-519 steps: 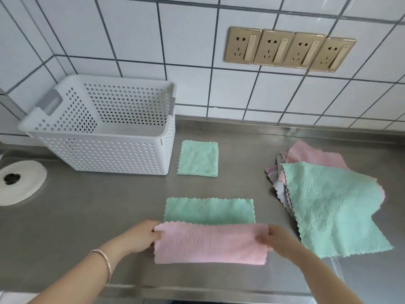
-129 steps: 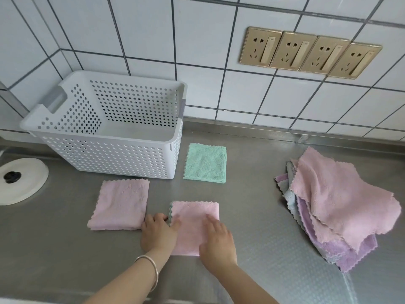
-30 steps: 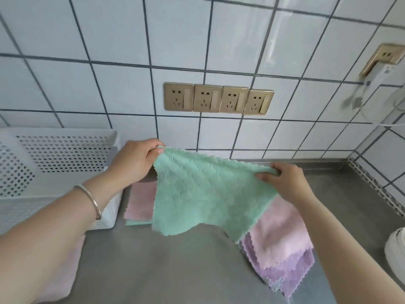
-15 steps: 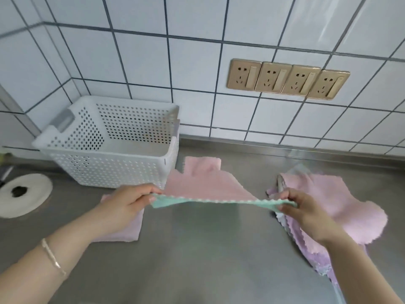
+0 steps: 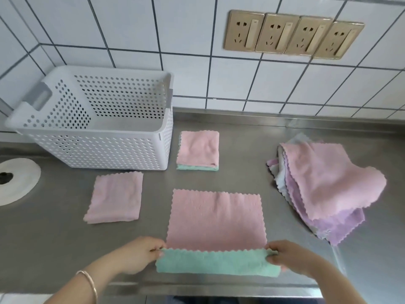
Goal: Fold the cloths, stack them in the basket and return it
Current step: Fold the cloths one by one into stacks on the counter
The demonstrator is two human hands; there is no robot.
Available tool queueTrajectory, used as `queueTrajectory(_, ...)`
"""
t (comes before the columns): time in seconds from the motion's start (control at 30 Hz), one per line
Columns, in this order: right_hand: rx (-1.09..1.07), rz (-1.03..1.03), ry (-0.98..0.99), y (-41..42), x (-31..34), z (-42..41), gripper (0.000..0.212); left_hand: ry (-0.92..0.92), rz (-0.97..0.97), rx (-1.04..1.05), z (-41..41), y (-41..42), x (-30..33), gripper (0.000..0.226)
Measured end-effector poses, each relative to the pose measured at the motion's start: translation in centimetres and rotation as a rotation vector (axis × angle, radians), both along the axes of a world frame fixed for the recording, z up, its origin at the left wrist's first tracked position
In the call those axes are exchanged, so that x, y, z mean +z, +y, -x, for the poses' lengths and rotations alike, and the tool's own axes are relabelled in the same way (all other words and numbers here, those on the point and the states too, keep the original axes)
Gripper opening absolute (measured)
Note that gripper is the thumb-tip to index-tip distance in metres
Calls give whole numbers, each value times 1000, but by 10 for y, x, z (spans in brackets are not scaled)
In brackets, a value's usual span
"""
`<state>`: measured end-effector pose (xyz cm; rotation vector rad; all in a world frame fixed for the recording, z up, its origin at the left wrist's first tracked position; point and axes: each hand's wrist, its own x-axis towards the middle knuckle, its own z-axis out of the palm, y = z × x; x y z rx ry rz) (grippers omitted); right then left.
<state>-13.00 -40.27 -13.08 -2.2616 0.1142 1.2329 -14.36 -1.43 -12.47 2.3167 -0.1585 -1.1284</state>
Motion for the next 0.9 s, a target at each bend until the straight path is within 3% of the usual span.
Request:
queueTrajectory(0.07, -104, 1, -61, 2, 0, -9, 17, -11, 3, 78, -14, -2, -3, 27)
queueTrajectory(0.17, -251, 18, -200, 6, -7, -32, 36, -129, 2, 220, -39, -13, -7, 23)
queueTrajectory(0.33, -409, 45, -323, 16, -19, -63, 29, -223, -65, 381, -76, -32, -19, 17)
queueTrajectory(0.53, -338, 136, -438, 23, -25, -83, 8, -289, -188, 452, -96, -38, -36, 17)
queueTrajectory(0.9, -335, 250, -436, 21, -40, -100, 22, -350, -311, 453, -108, -44, -47, 24)
